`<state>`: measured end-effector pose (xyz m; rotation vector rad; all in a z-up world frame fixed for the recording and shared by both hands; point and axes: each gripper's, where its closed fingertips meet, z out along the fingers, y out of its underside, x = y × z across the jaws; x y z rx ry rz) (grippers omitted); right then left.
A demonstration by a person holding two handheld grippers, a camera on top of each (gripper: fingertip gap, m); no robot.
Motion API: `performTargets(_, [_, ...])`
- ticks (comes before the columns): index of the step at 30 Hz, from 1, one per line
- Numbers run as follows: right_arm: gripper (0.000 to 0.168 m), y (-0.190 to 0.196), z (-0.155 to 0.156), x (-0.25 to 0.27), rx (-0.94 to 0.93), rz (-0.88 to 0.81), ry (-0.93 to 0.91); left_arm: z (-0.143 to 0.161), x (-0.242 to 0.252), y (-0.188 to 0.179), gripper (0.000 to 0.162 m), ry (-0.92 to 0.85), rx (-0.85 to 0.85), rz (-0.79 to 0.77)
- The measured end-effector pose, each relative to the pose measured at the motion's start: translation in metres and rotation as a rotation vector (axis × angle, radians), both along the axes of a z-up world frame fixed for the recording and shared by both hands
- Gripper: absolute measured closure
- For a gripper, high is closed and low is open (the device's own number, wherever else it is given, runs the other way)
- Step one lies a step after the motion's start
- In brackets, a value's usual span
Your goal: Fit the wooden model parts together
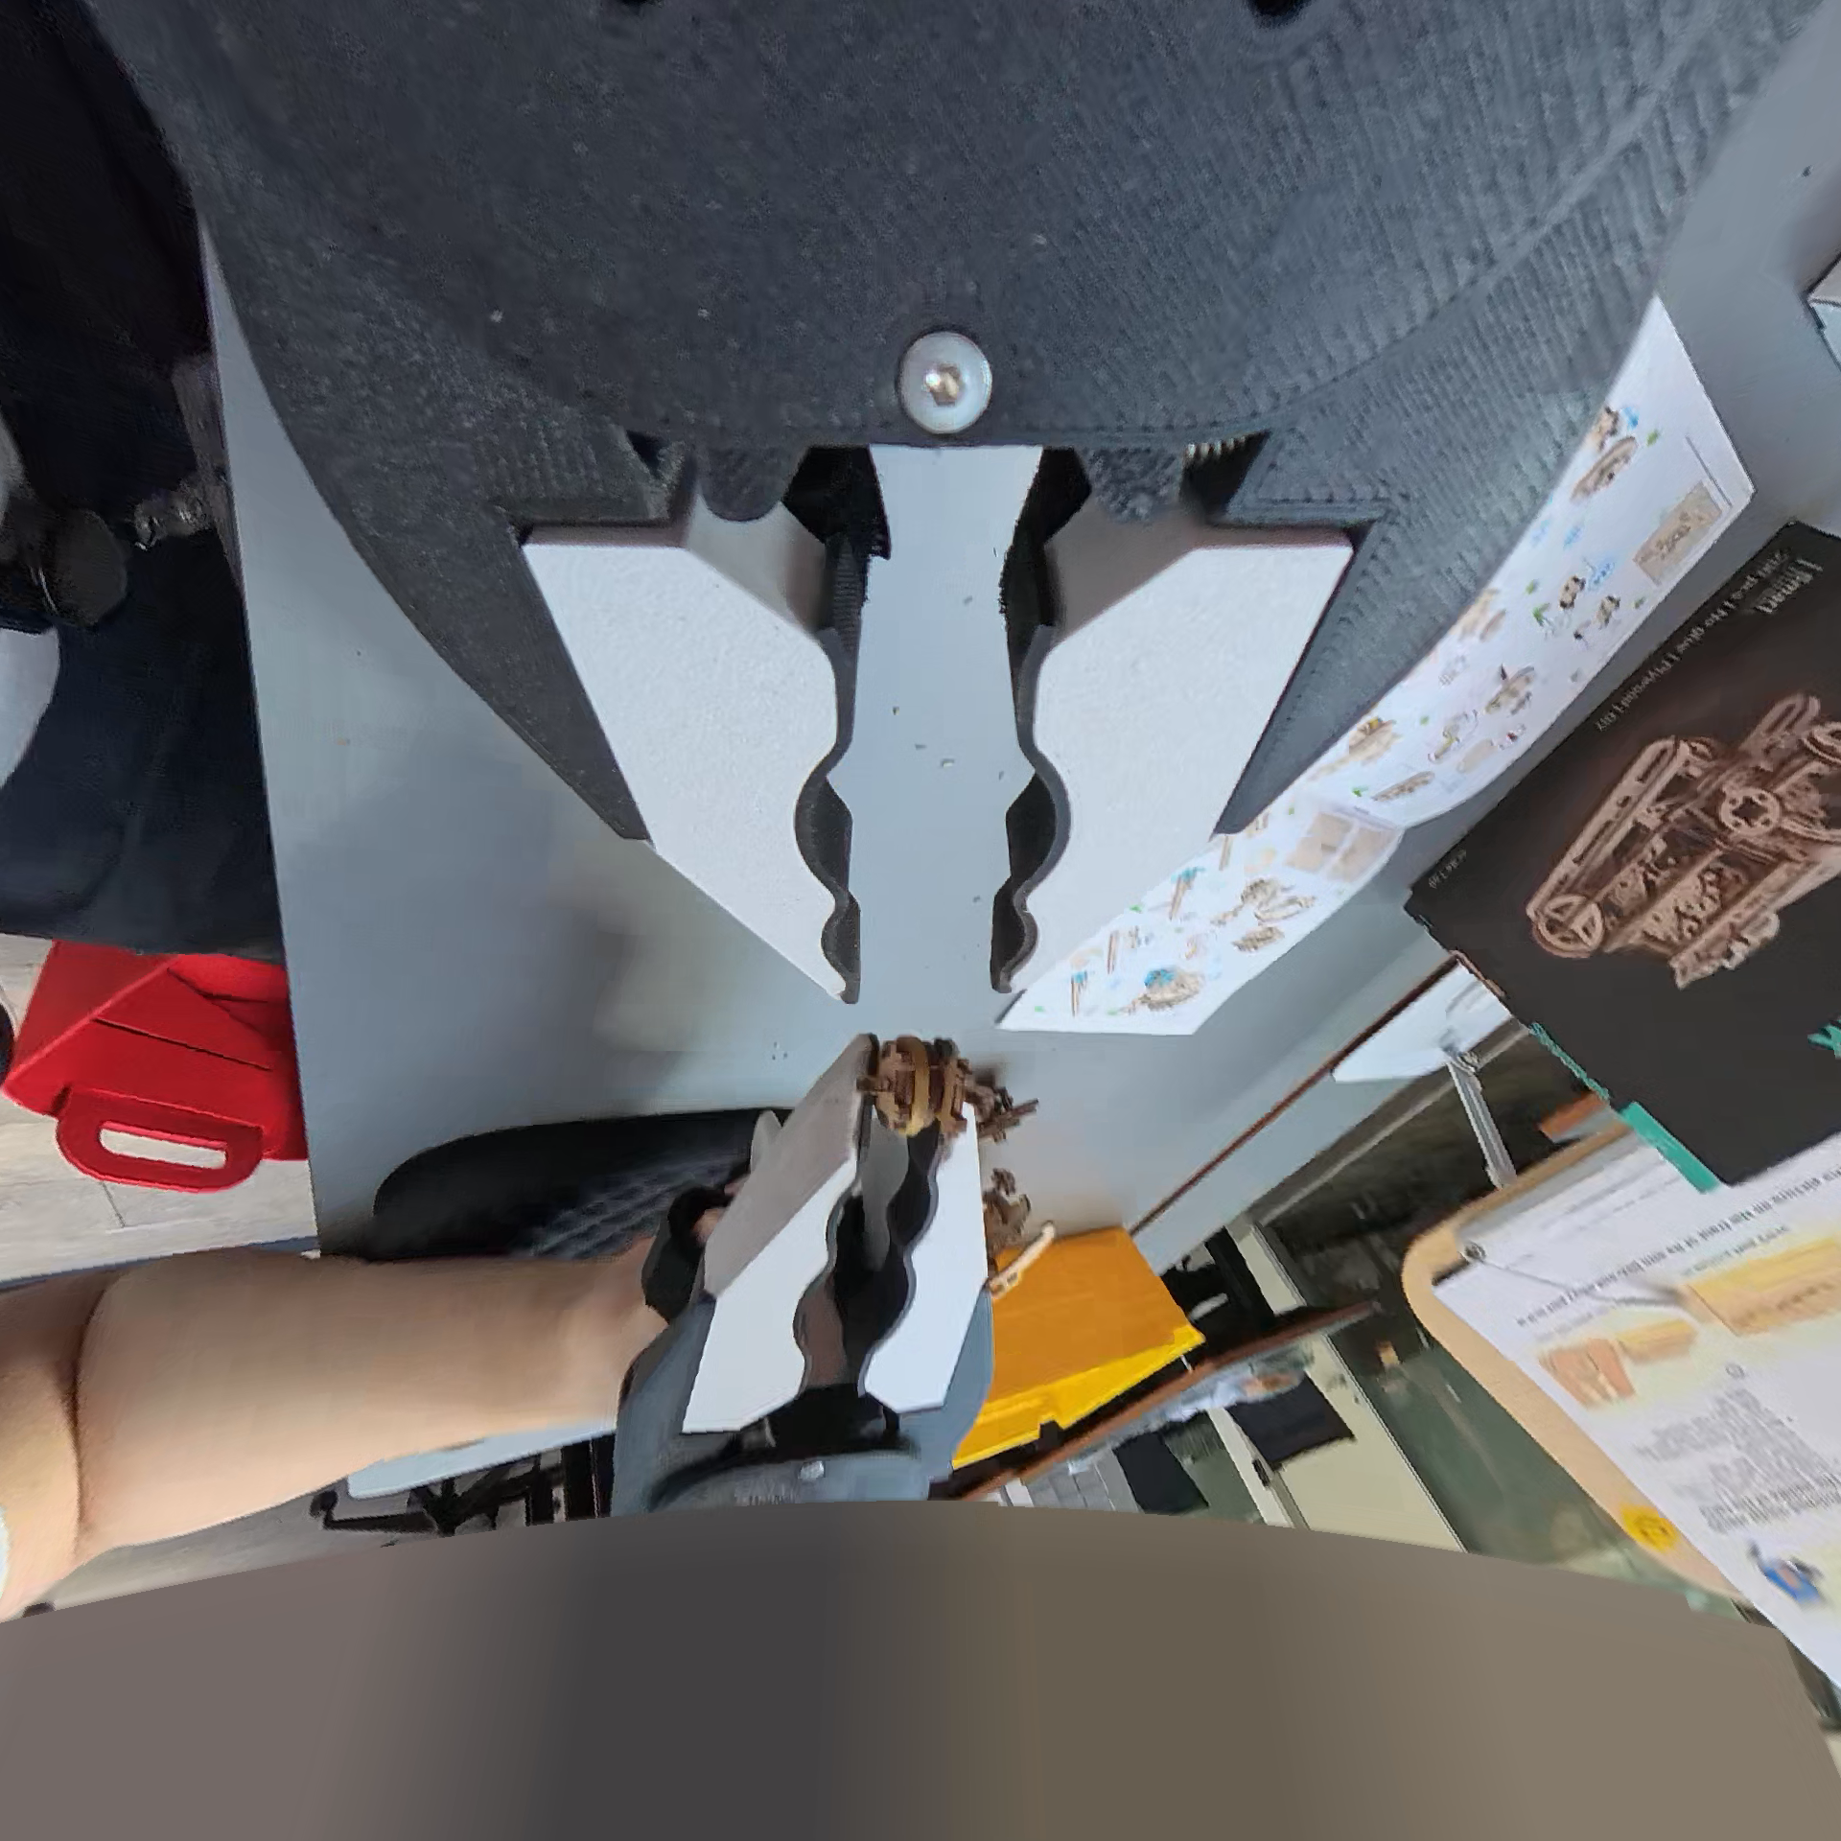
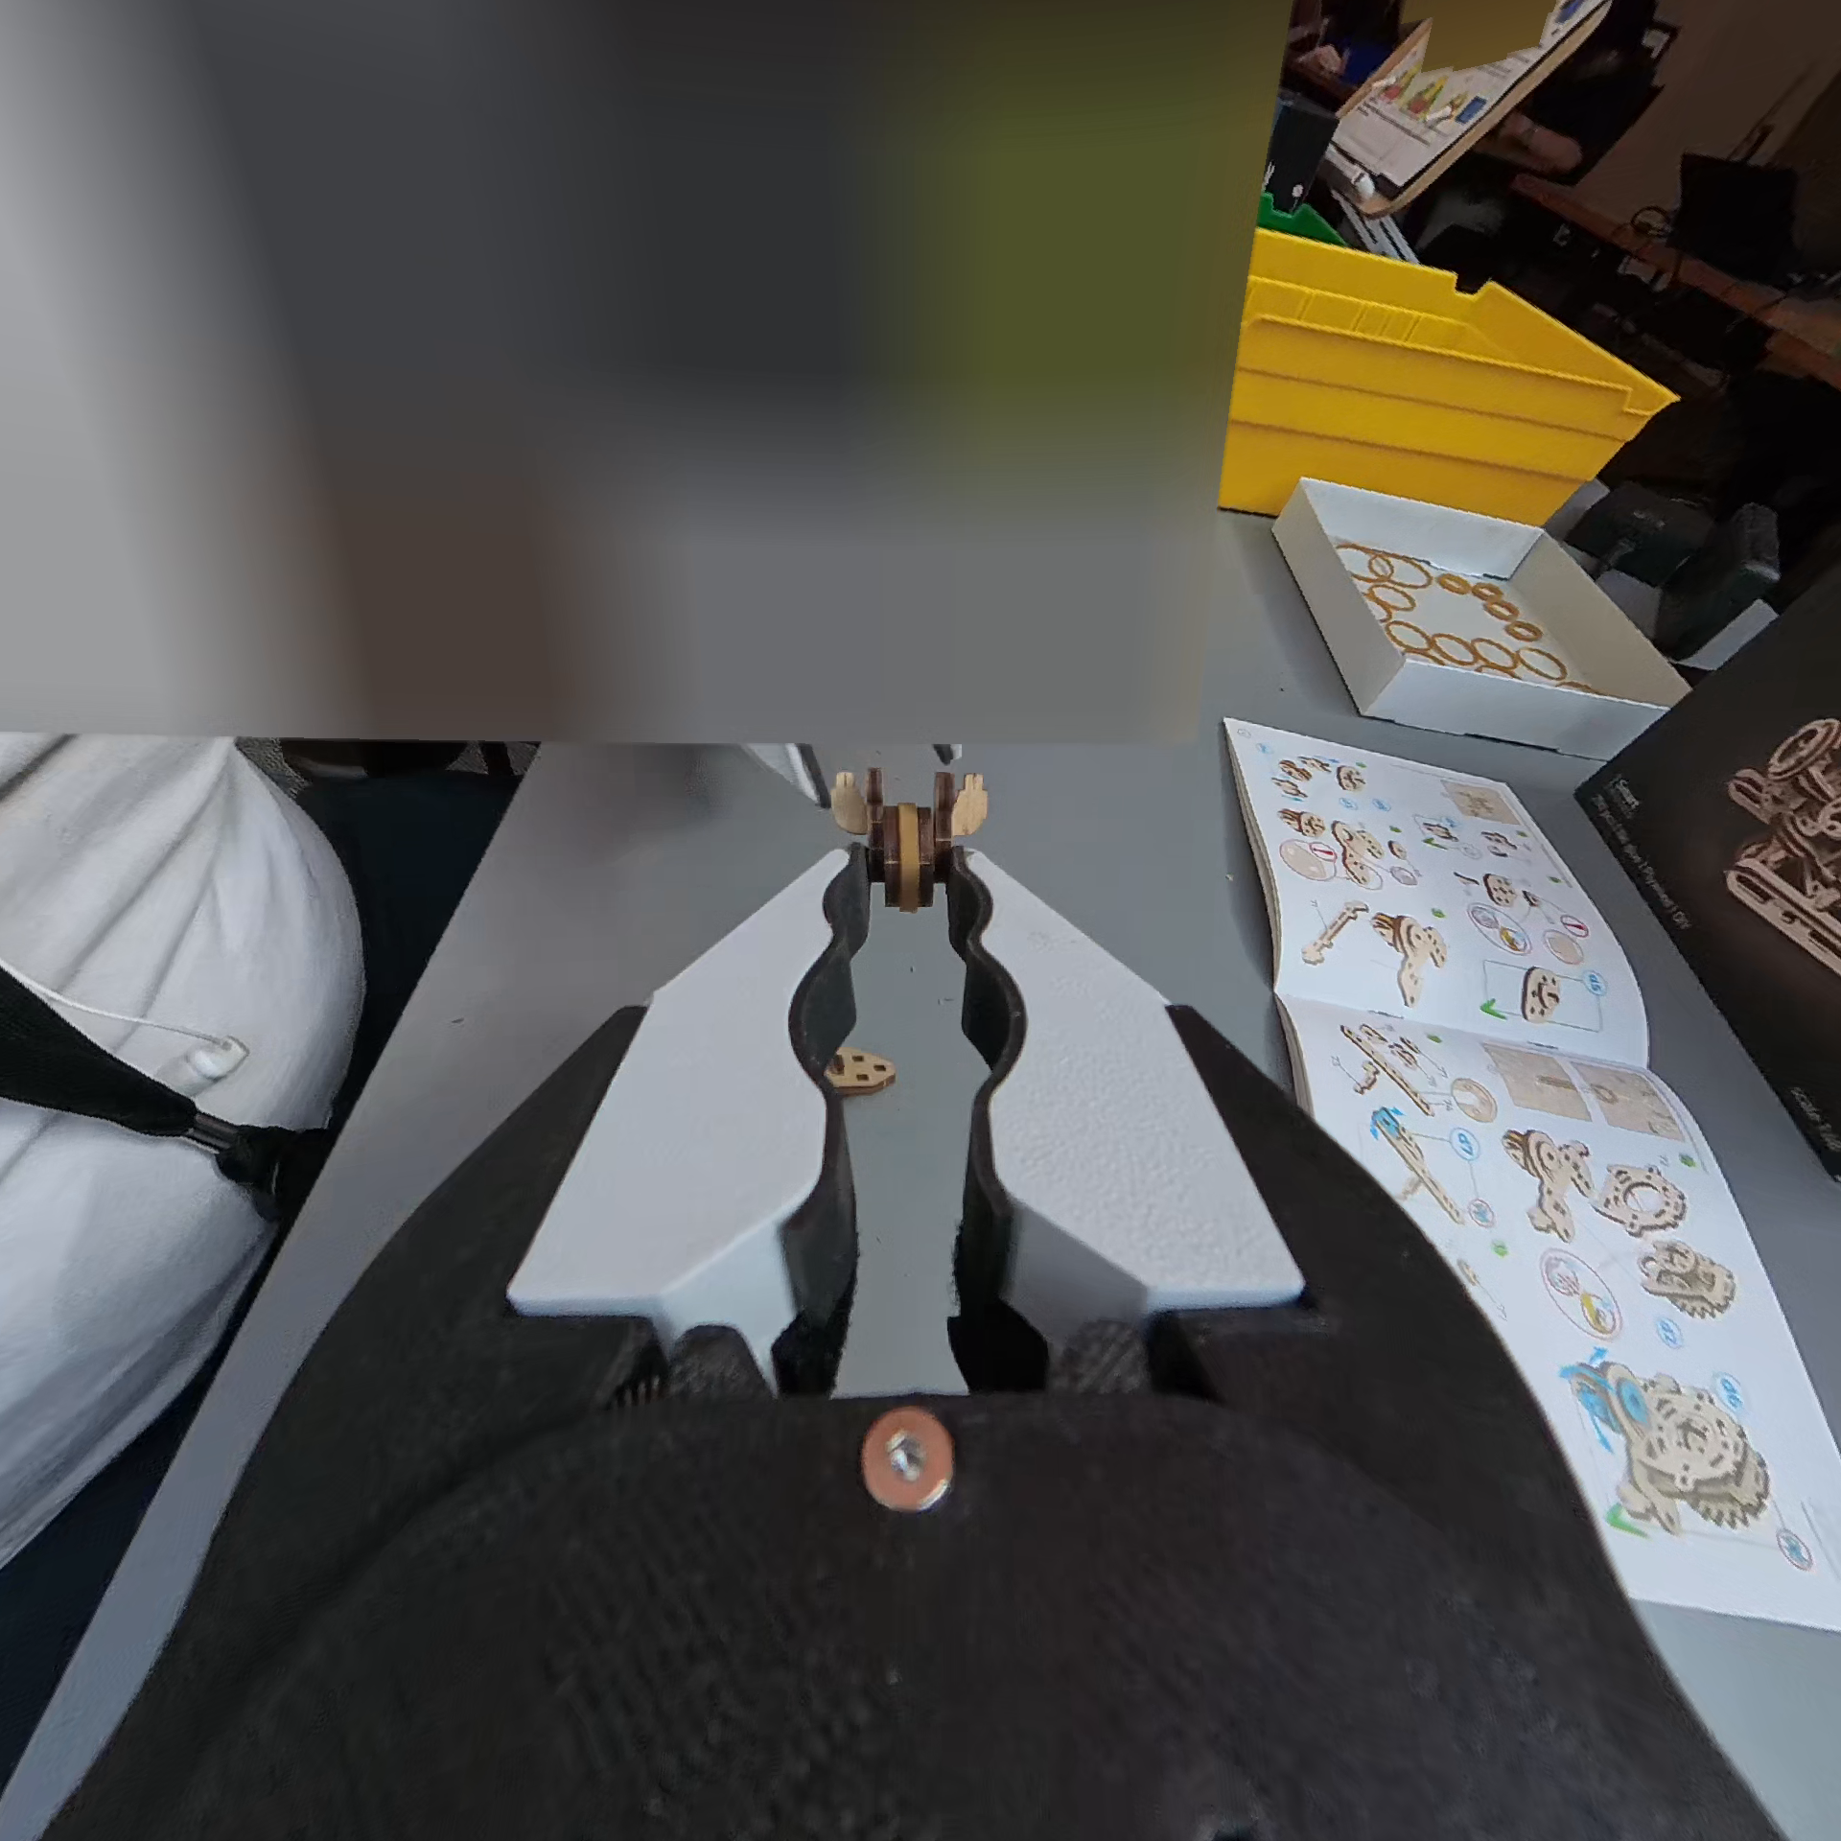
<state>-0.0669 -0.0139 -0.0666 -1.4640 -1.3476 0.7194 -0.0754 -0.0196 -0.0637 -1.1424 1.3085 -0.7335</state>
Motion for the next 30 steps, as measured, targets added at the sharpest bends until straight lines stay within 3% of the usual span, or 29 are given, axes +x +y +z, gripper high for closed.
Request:
performTargets(6, [0.153, 0.002, -0.036, 0.028, -0.164, 0.053, -0.198, -0.058, 0.004, -0.001, 0.126, 0.31, -0.173, -0.025])
performTargets(10, [0.153, 0.0, -0.057, 0.039, -0.147, 0.071, -0.326, -0.066, 0.014, -0.003, 0.121, 0.368, -0.206, -0.061])
performTargets(17, [0.153, -0.002, -0.069, 0.042, -0.146, 0.079, -0.392, -0.09, 0.031, -0.004, 0.108, 0.53, -0.242, -0.109])
performTargets(20, [0.153, -0.005, -0.071, 0.042, -0.148, 0.09, -0.406, -0.091, 0.033, -0.004, 0.11, 0.537, -0.257, -0.115])
performTargets(23, [0.153, -0.007, -0.073, 0.039, -0.139, 0.095, -0.42, -0.091, 0.034, -0.003, 0.126, 0.538, -0.251, -0.103])
performTargets(30, [0.153, -0.006, -0.074, 0.036, -0.124, 0.068, -0.442, -0.09, 0.031, -0.001, 0.131, 0.567, -0.174, -0.081])
